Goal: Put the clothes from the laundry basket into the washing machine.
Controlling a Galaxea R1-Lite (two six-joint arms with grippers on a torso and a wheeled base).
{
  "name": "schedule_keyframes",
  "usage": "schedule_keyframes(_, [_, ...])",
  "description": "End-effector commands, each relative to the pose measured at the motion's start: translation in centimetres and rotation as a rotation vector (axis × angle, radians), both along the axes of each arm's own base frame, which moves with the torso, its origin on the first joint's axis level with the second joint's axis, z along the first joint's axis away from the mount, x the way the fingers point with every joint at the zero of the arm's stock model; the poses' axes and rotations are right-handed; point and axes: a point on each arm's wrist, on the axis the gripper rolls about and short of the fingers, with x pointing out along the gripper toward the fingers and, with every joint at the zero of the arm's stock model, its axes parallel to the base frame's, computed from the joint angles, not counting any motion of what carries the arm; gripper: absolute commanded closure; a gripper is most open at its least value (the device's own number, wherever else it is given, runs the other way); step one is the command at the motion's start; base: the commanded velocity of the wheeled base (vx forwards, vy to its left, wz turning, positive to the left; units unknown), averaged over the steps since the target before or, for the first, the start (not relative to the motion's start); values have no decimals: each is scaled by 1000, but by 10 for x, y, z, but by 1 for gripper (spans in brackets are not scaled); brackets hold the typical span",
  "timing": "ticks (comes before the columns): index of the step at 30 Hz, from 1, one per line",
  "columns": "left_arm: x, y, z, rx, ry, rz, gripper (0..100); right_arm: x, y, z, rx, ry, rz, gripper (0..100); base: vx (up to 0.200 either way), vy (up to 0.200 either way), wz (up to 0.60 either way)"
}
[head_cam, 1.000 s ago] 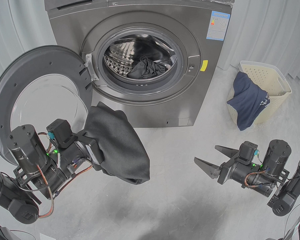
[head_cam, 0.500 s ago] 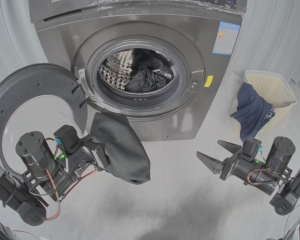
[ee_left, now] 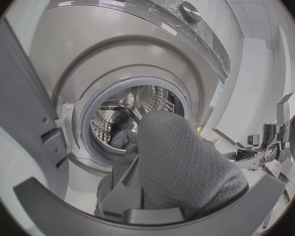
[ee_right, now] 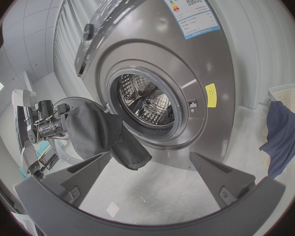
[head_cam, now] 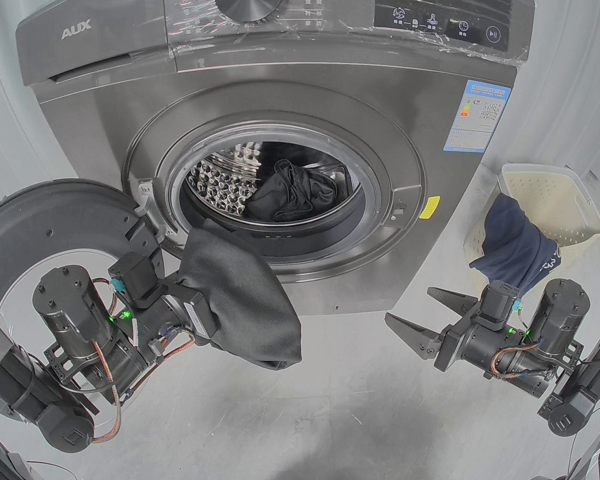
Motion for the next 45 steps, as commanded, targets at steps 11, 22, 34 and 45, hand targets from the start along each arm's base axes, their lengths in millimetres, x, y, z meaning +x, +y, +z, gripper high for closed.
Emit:
schedule_keyframes(11, [-3,-3,-1,-4,-7,-16,100,-8,4,-6,-18,28,32,0,0,0,0])
schedule_keyframes(22, [36,-42,-19,-3,-14,-60,100,-18,16,-4,-8,27,69,0,0,0,0])
schedule_keyframes(34, [123,-51,-35,-2,-12,27,100,-23,19,-4,-7,28,87,0,0,0,0])
schedule_keyframes(45, [174,-72,-50,-13,-32,41,100,-23,19,-3,-7,25,90,0,0,0,0])
